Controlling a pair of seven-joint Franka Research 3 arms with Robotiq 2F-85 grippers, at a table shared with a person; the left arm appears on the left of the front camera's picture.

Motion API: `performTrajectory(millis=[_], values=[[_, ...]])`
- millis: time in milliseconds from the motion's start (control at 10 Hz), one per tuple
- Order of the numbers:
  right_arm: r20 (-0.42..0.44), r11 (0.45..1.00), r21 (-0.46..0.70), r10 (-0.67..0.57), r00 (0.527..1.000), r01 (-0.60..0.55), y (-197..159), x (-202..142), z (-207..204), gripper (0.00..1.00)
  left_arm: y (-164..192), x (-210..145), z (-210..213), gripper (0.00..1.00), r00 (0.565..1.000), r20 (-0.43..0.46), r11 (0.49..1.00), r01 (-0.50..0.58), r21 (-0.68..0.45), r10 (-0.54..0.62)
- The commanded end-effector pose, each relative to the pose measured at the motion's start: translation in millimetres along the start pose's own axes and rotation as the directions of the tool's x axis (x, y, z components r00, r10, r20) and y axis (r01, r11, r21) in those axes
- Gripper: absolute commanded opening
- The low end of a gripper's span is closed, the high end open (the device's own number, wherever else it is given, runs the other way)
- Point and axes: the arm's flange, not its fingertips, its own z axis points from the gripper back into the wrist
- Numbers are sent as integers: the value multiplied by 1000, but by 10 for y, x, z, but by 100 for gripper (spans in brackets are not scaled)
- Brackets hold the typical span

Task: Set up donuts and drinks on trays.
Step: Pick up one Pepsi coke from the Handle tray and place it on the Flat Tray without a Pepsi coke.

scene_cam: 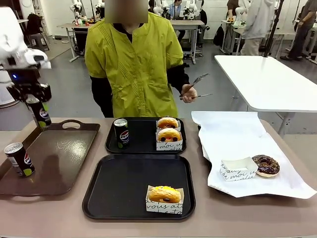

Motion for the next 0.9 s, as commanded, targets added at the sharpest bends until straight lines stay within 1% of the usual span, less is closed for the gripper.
performTrajectory(millis=[0, 100, 200, 300, 400, 500, 800], values=[[6, 1000, 14, 16, 1000, -16, 13, -9, 6, 100, -78, -399, 571, 59, 999, 34, 999, -28, 41, 27], [6, 1000, 14, 16, 1000, -16, 13, -9, 6, 100, -122, -473, 766, 59, 999, 26, 999, -20, 42, 19], [6, 1000, 14, 16, 1000, -16, 13, -9, 6, 100, -153, -573, 890, 59, 999, 40, 998, -28, 50, 26], [6, 1000, 14, 16, 1000, -16, 13, -9, 6, 100, -122, -607, 947, 59, 998, 51, 998, -41, 45, 39], [6, 1000, 14, 16, 1000, -16, 13, -9, 6, 100, -24, -560, 941, 59, 996, 72, 998, -52, 35, 49], [6, 1000, 14, 16, 1000, -16, 13, -9, 6, 100, -120, -625, 1031, 59, 999, 44, 1000, -12, 21, 11], [6, 1000, 14, 16, 1000, -16, 13, -9, 6, 100, -120, -625, 1031, 59, 999, 44, 1000, -12, 21, 11]])
